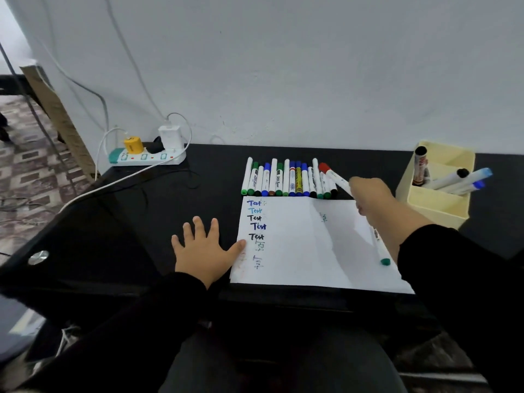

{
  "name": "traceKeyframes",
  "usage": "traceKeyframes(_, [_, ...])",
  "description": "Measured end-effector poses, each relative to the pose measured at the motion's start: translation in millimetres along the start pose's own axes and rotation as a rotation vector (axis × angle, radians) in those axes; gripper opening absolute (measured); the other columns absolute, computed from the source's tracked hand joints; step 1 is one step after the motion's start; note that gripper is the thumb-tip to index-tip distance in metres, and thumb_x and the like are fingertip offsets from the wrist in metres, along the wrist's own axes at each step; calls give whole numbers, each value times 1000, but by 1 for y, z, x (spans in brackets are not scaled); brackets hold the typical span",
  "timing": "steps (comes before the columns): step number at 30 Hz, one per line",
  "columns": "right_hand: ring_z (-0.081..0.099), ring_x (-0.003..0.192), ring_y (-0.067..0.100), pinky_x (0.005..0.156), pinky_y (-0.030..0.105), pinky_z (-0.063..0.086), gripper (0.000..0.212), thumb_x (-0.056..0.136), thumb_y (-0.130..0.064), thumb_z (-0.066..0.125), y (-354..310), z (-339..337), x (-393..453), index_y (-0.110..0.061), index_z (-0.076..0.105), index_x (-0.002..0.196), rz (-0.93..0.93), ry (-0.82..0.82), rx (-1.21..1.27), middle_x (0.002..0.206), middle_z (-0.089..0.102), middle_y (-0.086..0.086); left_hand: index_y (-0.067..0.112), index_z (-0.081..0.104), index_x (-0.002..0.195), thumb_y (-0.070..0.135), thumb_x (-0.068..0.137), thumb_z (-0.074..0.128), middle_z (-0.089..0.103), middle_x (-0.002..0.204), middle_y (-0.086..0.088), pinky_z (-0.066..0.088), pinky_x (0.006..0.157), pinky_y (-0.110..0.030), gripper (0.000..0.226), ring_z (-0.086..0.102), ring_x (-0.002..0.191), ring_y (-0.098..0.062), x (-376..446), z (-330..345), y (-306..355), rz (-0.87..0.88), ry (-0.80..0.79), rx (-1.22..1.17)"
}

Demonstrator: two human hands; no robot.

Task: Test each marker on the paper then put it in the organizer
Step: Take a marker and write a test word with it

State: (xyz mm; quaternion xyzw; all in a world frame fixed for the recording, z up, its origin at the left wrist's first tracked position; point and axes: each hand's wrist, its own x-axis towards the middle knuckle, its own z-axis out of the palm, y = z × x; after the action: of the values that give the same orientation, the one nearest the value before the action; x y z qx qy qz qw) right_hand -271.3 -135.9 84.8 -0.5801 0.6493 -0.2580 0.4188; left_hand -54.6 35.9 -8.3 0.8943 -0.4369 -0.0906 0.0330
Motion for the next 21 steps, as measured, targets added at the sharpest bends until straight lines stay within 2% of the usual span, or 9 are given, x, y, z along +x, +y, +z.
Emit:
traceKeyframes(3, [27, 51, 16, 46, 25, 23, 24, 91, -13, 33, -5, -7, -22, -5, 52, 79, 121, -134, -14, 64, 35, 6, 22, 0, 151, 75, 84, 21, -9, 157, -13, -3, 114, -53, 88, -12, 144, -33, -5, -3, 1, 10, 11, -44])
traceKeyframes(7, [25, 46, 13, 44, 21, 21, 35, 92, -17, 30, -8, -15, -54, -6, 57, 74, 20, -307, -192, 58, 39, 3, 23, -3, 150, 62, 91, 31, -15, 157, -7, -4, 115, -47, 79, -16, 144, -26, -15, -15, 8, 149, 147, -97])
traceKeyframes(12, [24, 46, 14, 45, 22, 21, 35, 90, -18, 35, -15, -24, -72, -5, 63, 72, -129, -306, -265, 56, 38, 4, 34, 10, 149, 46, 91, 52, 8, 156, 15, 17, 114, -29, 73, 14, 143, -8, -34, -49, 29, 504, 120, -484])
traceKeyframes(15, [23, 42, 12, 41, 19, 20, 37, 89, -18, 36, -18, -28, -76, -2, 65, 73, -170, -335, -187, 54, 38, 3, 37, 30, 144, 40, 91, 56, 34, 147, 16, 26, 104, -19, 59, 34, 133, -7, -48, -60, 41, 542, 109, -576])
traceKeyframes(17, [23, 39, 10, 39, 17, 19, 35, 88, -17, 37, -19, -29, -78, -2, 66, 74, -178, -358, -84, 53, 40, 3, 33, 46, 136, 33, 91, 58, 50, 132, 11, 36, 94, -16, 46, 49, 115, -8, -55, -64, 48, 530, 110, -613])
traceKeyframes(19, [23, 38, 10, 38, 17, 19, 30, 86, -17, 39, -17, -26, -76, -3, 64, 78, -161, -370, 78, 52, 42, 3, 28, 55, 130, 29, 91, 60, 57, 120, 9, 40, 85, -16, 39, 52, 96, -4, -59, -67, 54, 488, 127, -657])
traceKeyframes(21, [25, 40, 11, 37, 16, 18, 25, 87, -20, 42, -14, -21, -75, -6, 62, 82, -99, -403, 271, 51, 42, 2, 26, 57, 127, 26, 90, 61, 58, 109, 9, 45, 80, -18, 37, 52, 89, -5, -60, -69, 58, 443, 140, -714])
